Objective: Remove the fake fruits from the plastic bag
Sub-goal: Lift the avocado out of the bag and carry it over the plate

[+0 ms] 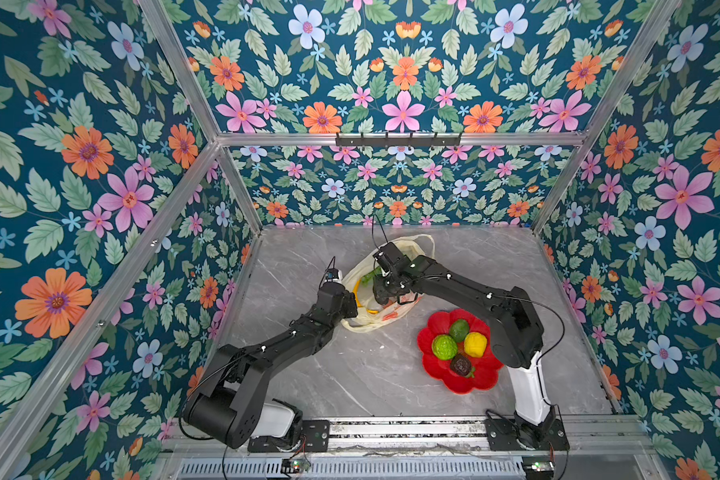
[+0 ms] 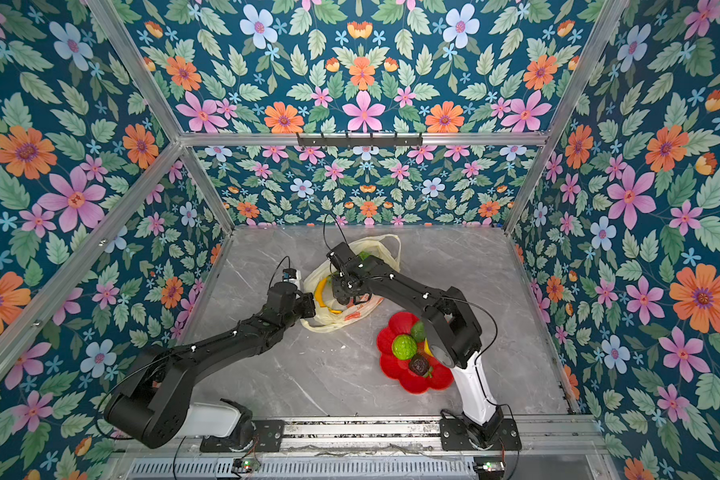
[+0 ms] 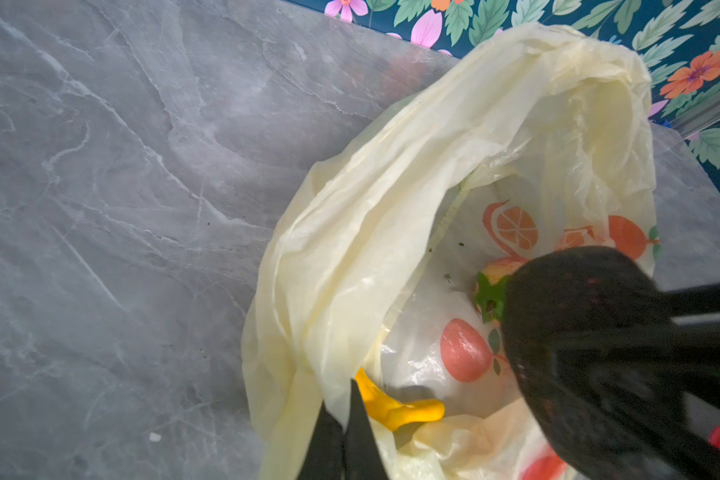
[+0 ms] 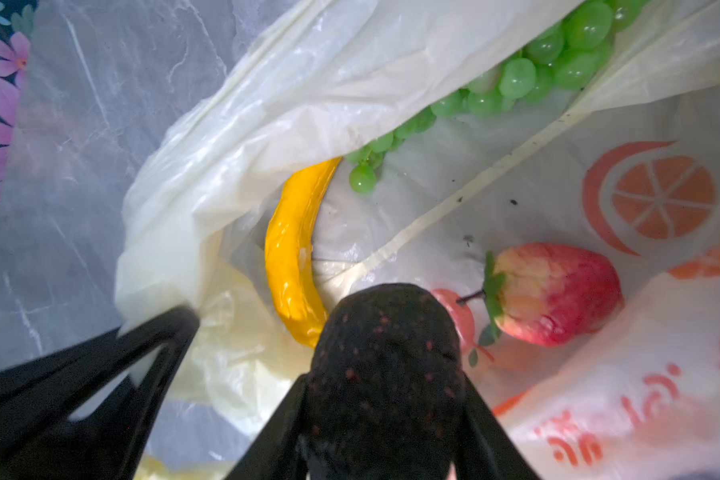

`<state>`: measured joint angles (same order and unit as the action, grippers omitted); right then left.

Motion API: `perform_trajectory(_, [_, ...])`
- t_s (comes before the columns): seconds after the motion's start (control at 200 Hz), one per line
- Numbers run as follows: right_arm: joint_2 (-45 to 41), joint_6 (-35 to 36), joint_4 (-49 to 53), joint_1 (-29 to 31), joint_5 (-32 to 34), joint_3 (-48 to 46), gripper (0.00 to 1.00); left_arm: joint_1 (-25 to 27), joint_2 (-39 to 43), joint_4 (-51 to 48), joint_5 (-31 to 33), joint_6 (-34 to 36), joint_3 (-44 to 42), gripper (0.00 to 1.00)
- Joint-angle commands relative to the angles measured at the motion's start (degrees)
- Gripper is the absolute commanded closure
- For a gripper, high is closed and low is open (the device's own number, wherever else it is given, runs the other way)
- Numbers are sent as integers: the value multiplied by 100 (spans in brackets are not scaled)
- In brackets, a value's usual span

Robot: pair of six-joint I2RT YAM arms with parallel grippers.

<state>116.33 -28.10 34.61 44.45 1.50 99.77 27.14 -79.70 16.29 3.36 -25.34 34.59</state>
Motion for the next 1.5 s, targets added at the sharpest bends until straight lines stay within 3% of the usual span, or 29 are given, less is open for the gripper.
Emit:
perform_trajectory(0.0, [-552, 237, 111, 3, -53, -434, 54, 29, 14, -39, 160, 100, 38, 98])
perform_trajectory(0.655, [-3287, -181, 1330, 2, 322, -3031, 59, 49, 36, -41, 253, 104, 22, 98])
perform_trajectory(1.065, [-4726, -1072, 2047, -279, 597, -4276, 60, 56, 44, -56, 253, 109, 21, 98])
perform_trajectory(1.495, [-5645, -1959, 2393, -833, 1002, -5258, 61, 55, 9, -39, 262, 91, 21, 98])
